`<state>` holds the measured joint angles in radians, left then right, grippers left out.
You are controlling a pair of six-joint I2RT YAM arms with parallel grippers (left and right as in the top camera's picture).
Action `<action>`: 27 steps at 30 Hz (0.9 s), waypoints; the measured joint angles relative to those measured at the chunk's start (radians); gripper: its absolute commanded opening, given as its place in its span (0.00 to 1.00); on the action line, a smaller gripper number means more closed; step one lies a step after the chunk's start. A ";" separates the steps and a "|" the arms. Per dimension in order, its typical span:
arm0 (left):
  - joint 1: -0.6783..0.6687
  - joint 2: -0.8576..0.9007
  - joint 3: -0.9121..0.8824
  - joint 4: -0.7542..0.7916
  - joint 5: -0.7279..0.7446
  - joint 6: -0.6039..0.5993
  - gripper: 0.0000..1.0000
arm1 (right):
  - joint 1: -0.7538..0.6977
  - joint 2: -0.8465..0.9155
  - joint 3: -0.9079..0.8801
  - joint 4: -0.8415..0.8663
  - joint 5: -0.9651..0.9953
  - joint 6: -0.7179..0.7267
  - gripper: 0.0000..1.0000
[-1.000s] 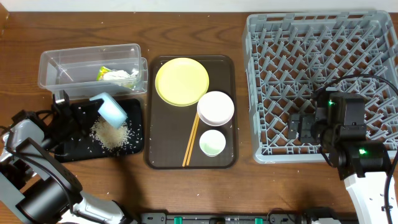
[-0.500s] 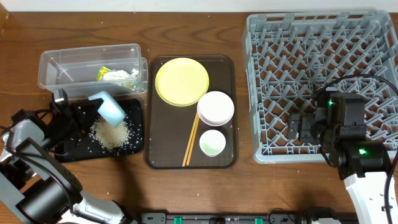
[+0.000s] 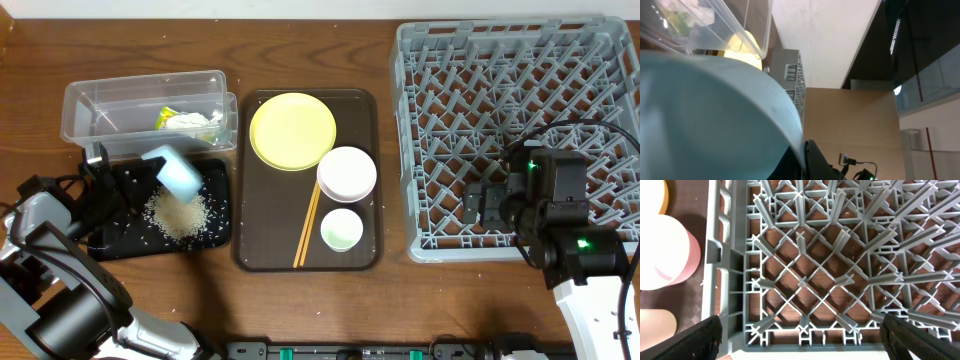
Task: Sort waste into correct bins and load items into the dishwasher rack
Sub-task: 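Tip the blue bowl over the black tray to pour out the rice, then set the empty blue bowl back on the dark tray with the left gripper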
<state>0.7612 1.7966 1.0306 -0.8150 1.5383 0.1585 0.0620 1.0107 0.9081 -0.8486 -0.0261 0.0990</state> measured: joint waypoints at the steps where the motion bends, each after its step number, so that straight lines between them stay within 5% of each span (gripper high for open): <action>1: 0.000 0.000 0.000 0.000 -0.001 0.000 0.06 | 0.000 0.000 0.000 0.000 0.000 0.000 0.99; 16: -0.056 -0.015 0.000 -0.017 -0.012 0.000 0.06 | 0.000 0.000 0.000 -0.002 0.000 0.000 0.99; 27: -0.515 -0.230 0.000 -0.049 -0.377 -0.002 0.06 | 0.000 0.000 0.000 0.001 0.000 0.000 0.99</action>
<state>0.2459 1.5665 1.0306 -0.8639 1.1618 0.1562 0.0620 1.0107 0.9081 -0.8478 -0.0261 0.0990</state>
